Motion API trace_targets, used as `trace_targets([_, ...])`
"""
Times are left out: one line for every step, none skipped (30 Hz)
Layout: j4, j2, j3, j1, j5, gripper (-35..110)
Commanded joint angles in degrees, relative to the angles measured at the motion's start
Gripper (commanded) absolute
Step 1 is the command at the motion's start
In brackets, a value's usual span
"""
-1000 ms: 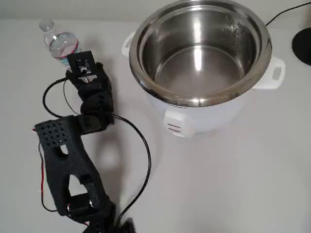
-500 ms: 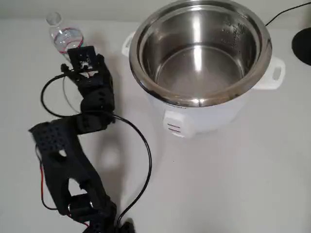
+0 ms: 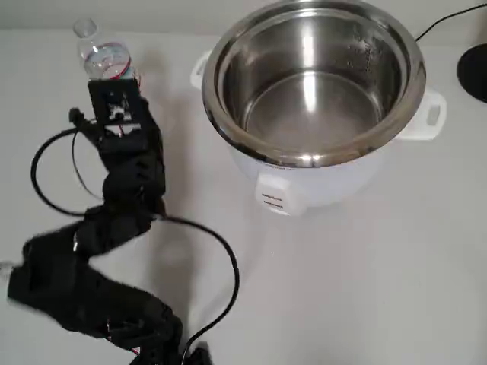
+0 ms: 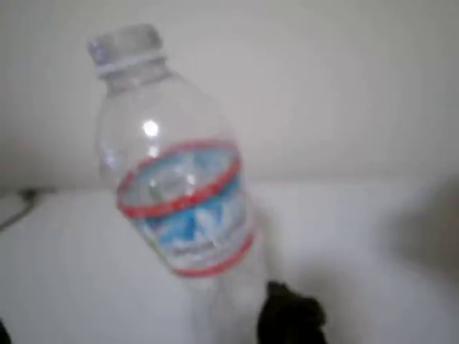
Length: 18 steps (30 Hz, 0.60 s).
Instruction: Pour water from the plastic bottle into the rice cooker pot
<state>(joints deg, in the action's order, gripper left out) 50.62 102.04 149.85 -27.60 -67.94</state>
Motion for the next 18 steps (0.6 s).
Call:
trace_targets([-23.82,27.42,4.57,2.9,9.76,40])
trace_targets([-31.55,32.7,4.39,4.13,13.89,39])
trace_targets([-38.23,37.18,4.13,5.36,17.84,39])
trace_targets([-44.12,41.31,4.04,6.5,21.36,37])
trace_targets([-49.66,45.09,4.04,7.47,24.87,36])
trace_targets([-55.28,48.52,4.04,8.44,28.65,36])
trace_targets([-60.29,51.94,4.22,9.32,31.99,34])
trace_targets([-64.86,55.37,4.57,10.2,35.51,32])
trace_targets([-69.96,58.8,4.48,10.99,39.64,30])
trace_targets([-74.79,62.49,4.66,11.51,42.36,28])
trace_targets([-78.75,66.27,5.36,12.13,45.0,25])
trace_targets([-82.62,70.4,6.06,12.83,47.46,22])
trace_targets([-86.4,74.53,7.03,13.18,48.6,20])
trace_targets([-89.74,79.28,8.35,13.8,49.66,17])
trace_targets([-93.6,84.46,9.58,14.68,51.15,14])
trace_targets([-97.56,86.48,9.67,15.38,52.21,11])
trace_targets([-100.2,86.48,9.4,16.96,54.49,9])
trace_targets([-102.04,86.48,9.32,18.63,56.16,6])
